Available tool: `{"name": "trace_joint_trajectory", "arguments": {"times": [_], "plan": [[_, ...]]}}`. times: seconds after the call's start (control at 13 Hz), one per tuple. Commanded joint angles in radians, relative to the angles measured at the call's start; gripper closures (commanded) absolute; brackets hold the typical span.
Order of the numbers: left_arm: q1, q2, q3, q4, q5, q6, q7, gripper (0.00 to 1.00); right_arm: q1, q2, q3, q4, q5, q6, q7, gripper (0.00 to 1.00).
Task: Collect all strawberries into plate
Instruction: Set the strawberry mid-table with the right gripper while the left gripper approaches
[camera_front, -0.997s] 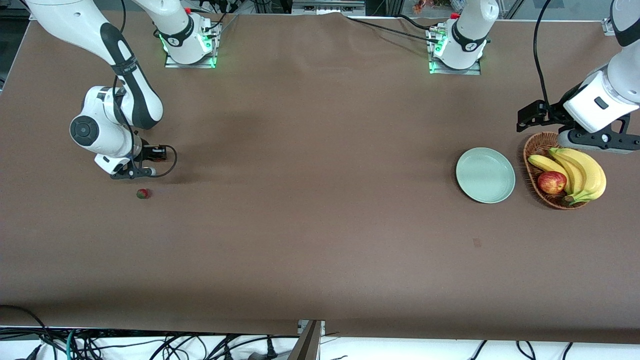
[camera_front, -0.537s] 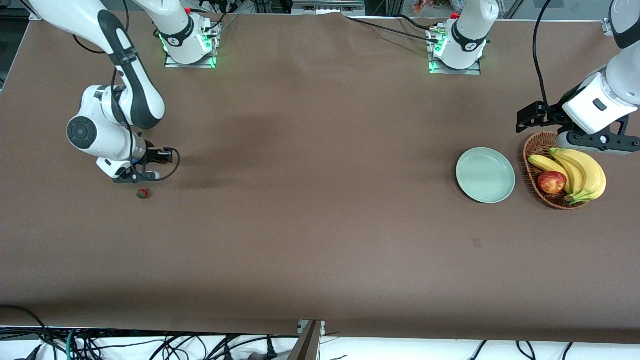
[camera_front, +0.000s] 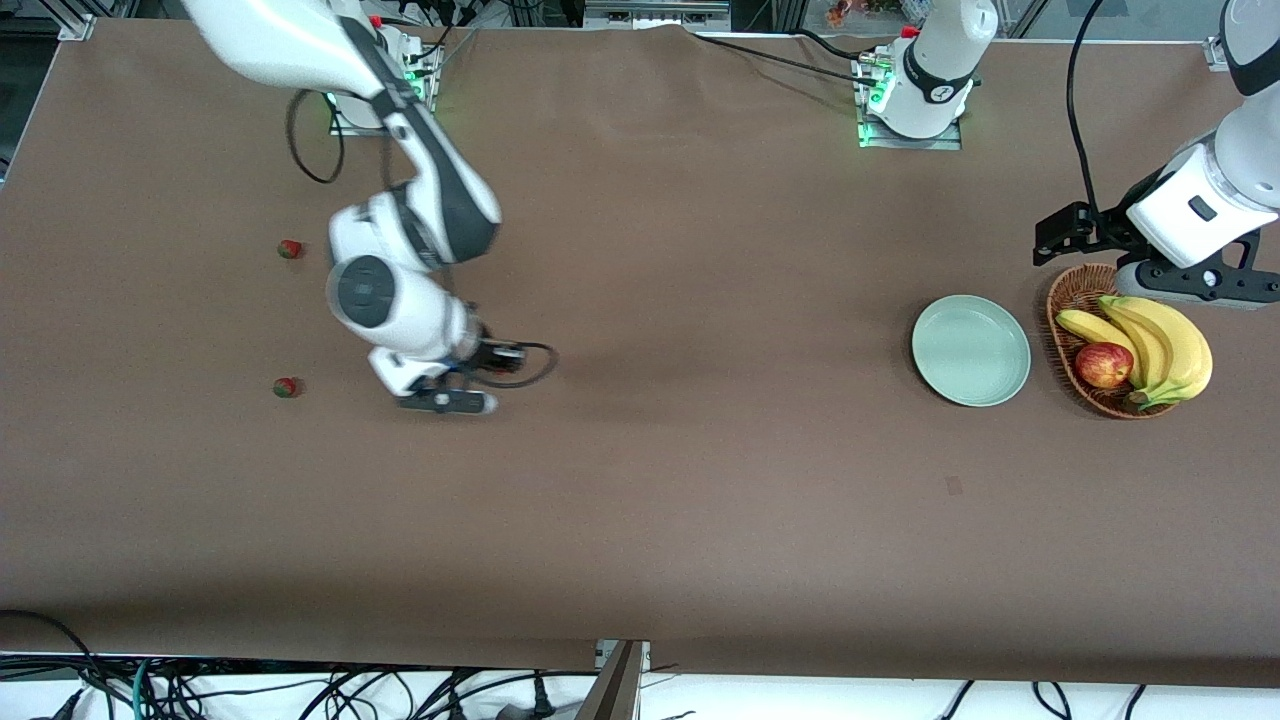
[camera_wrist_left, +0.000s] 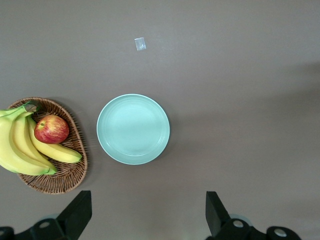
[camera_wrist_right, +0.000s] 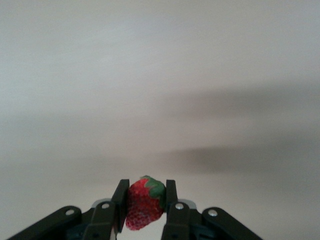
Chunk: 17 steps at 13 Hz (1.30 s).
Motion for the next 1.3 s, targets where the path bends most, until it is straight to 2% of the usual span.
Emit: {"name": "trace_joint_trajectory", "arguments": {"times": [0.0, 0.08, 0.31, 0.38, 0.46, 0.54, 0.61, 0.77, 0.92, 1.07, 1.23], "plan": [[0.013, 0.01, 0.004, 0.014, -0.027, -0.009, -0.025, 0.0, 0.165, 0.211, -0.01, 0.266, 0.003, 0.064, 0.292, 0.71], [0.013, 0.016, 0.001, 0.016, -0.028, -0.001, -0.026, 0.0, 0.231, 0.267, -0.012, 0.304, 0.001, 0.168, 0.397, 0.66], [0.016, 0.017, 0.002, 0.008, -0.04, 0.008, -0.025, 0.0, 0.429, 0.412, -0.062, 0.384, -0.01, 0.455, 0.628, 0.62], [0.016, 0.017, 0.002, -0.003, -0.04, 0.019, -0.025, 0.0, 0.472, 0.441, -0.087, 0.403, -0.01, 0.513, 0.71, 0.54], [0.016, 0.018, 0.002, -0.012, -0.04, 0.025, -0.023, 0.0, 0.494, 0.447, -0.096, 0.403, -0.01, 0.549, 0.756, 0.41], [0.016, 0.017, 0.002, -0.016, -0.04, 0.036, -0.023, 0.0, 0.499, 0.446, -0.096, 0.401, -0.01, 0.555, 0.772, 0.23], [0.016, 0.018, 0.002, -0.026, -0.039, 0.039, -0.023, 0.0, 0.499, 0.435, -0.098, 0.4, -0.005, 0.555, 0.774, 0.01], [0.016, 0.017, 0.002, -0.061, -0.037, 0.072, -0.022, 0.0, 0.476, 0.399, -0.101, 0.392, 0.0, 0.541, 0.755, 0.0], [0.016, 0.012, 0.001, -0.102, -0.036, 0.112, -0.023, 0.0, 0.402, 0.311, -0.102, 0.349, -0.013, 0.395, 0.688, 0.0], [0.015, 0.01, -0.005, -0.144, -0.036, 0.152, -0.028, 0.0, 0.326, 0.207, -0.106, 0.281, 0.0, 0.183, 0.448, 0.0], [0.015, 0.004, -0.036, -0.213, -0.036, 0.227, -0.052, 0.0, 0.229, 0.085, -0.112, 0.155, 0.0, 0.082, 0.239, 0.0]]}}
